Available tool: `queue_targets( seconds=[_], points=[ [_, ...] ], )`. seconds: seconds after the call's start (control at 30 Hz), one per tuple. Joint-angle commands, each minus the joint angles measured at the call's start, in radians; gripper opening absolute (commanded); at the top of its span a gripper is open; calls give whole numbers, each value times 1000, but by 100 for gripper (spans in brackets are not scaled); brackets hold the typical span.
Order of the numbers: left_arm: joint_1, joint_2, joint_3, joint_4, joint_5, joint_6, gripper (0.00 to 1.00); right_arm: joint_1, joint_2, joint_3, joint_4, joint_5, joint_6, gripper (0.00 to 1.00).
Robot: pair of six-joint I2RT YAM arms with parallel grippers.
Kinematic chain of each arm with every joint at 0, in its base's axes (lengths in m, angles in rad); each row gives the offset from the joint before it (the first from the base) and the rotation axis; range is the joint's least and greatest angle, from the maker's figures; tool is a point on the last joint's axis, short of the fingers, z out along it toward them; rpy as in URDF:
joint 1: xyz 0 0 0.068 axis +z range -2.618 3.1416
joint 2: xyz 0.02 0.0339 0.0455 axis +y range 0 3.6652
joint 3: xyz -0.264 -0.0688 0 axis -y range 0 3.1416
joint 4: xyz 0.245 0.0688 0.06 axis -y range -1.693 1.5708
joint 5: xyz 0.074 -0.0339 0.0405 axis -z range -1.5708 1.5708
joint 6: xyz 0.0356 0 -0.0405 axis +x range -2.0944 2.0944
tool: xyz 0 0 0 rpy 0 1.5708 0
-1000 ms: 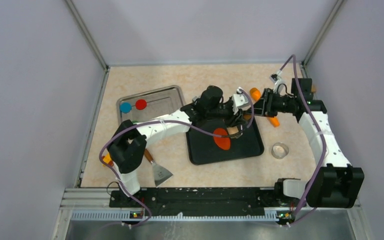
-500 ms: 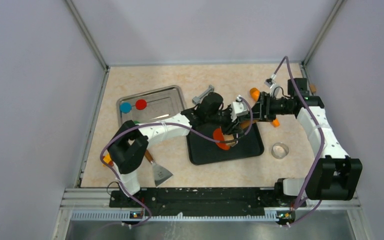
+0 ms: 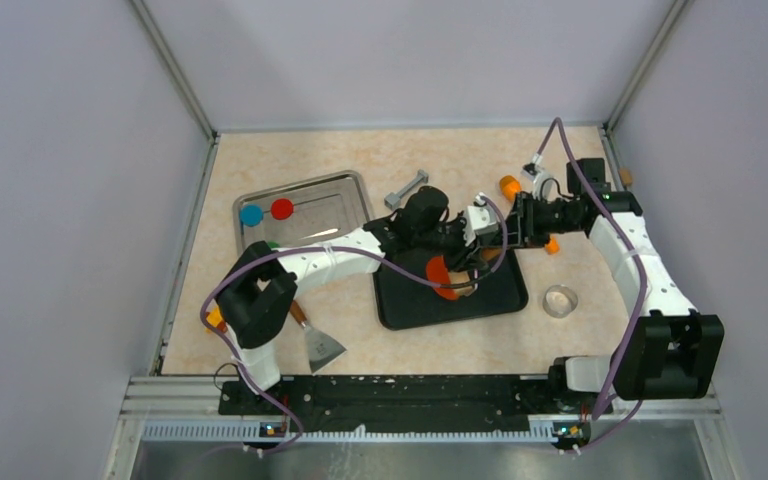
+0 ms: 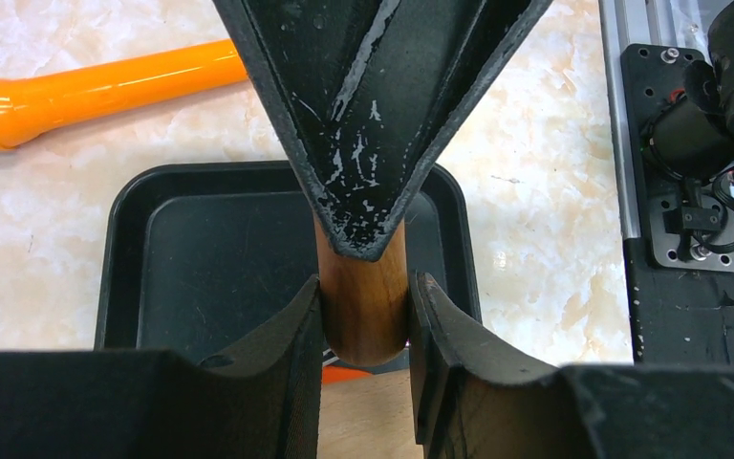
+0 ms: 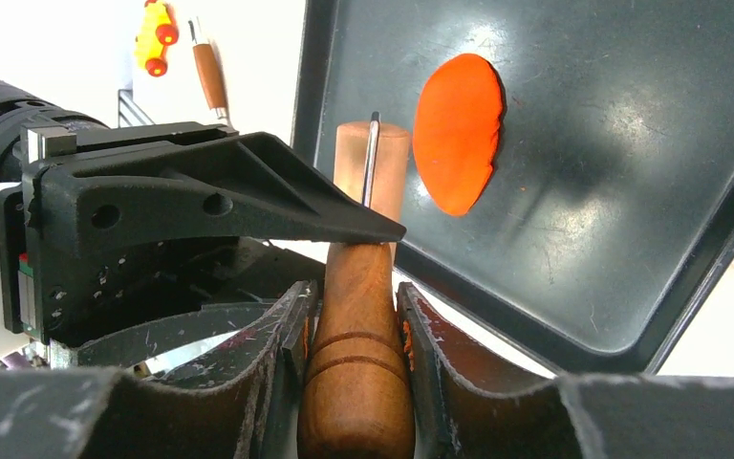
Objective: Roll out the dumpling wrappers from the dough
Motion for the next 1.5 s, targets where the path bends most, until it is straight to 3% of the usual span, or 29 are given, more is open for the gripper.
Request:
queue_targets(
  seconds=[0.0, 0.13, 0.33, 0.67, 0.77, 0.87, 1.03, 1.1, 1.17, 1.2, 1.27, 1.4, 1.47],
  points=[
    [-12, -30, 47, 53, 26, 7, 0, 19, -6, -1, 2, 5, -20, 35],
    [-15, -31, 44, 50, 25, 10, 0, 28, -3, -5, -7, 5, -33, 42],
    [-18, -29, 45, 50, 25, 8, 0, 38, 0, -3, -15, 5, -40, 37],
    [-18, -41, 28, 40, 20, 18, 0, 39, 3, 67, -115, 21, -124, 45],
    [-18, -44, 21, 42, 23, 15, 0, 39, 6, 79, -130, 33, -136, 40],
    [-18, -44, 21, 43, 23, 13, 0, 38, 10, 69, -114, 25, -126, 27],
    [-18, -47, 18, 41, 27, 16, 0, 38, 12, 70, -92, 25, -107, 29],
    [-18, -48, 14, 40, 32, 19, 0, 38, 16, 72, -89, 20, -110, 15],
    [-19, -45, 13, 43, 32, 23, 21, 39, 17, 67, -86, 17, -114, 0],
    [-21, -44, 8, 61, 23, 24, 34, 39, 17, 64, -81, 15, -110, 0],
    [-28, -36, 8, 87, 14, 39, 45, 39, 16, 60, -78, -8, -106, 0],
    [-40, 11, 51, 83, -4, 82, 45, 40, 7, 51, -51, -20, -69, 0],
    [-42, 33, 71, 77, -8, 91, 38, 39, 7, 46, -40, -22, -63, 0]
  ],
)
